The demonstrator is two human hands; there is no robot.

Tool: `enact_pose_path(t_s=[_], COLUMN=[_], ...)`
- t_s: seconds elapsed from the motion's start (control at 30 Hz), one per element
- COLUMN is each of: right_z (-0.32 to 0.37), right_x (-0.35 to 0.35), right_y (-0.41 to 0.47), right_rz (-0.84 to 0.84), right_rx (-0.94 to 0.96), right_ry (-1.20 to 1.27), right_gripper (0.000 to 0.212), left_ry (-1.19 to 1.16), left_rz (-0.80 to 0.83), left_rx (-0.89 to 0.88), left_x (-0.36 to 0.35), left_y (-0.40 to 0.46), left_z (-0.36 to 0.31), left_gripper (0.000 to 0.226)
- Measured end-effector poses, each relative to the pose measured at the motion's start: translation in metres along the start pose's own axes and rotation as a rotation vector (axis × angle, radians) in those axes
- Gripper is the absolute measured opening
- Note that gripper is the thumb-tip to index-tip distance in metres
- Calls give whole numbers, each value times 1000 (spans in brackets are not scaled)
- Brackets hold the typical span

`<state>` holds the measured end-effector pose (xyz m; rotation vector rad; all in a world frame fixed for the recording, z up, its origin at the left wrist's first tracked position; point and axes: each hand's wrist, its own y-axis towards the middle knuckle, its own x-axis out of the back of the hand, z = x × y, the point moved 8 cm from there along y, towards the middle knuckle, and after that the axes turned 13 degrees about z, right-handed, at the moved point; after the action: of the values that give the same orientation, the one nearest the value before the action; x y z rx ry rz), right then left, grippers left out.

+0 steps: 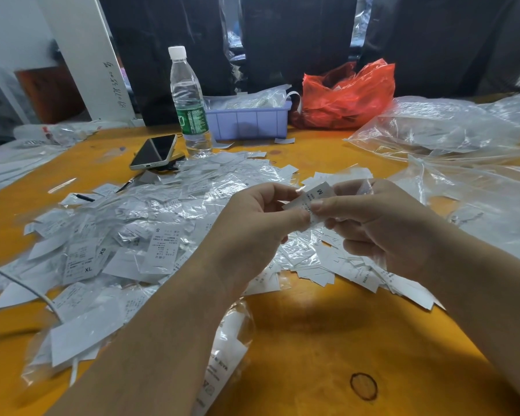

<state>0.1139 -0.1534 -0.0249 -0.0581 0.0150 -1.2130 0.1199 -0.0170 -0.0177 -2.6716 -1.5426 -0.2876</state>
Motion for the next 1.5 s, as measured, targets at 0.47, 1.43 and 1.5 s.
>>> enact_pose_path(t_s=[0.47, 1.43, 1.5], right_z=[-1, -3, -2], right_x=[-3, -10, -10], right_y=[2, 4, 3], right_rz=[86, 148, 134], right_rx=[2, 25, 25], right_ry=[49, 102, 88], right_gripper=[35, 33, 34], left_ry=[-35, -39, -48], left_rz=[21, -55, -58], left_rx=[-18, -60, -66], left_x=[-1, 6, 7], left_y=[0, -1, -1], left_z=[-1, -3, -3], left_gripper=[13, 15, 16])
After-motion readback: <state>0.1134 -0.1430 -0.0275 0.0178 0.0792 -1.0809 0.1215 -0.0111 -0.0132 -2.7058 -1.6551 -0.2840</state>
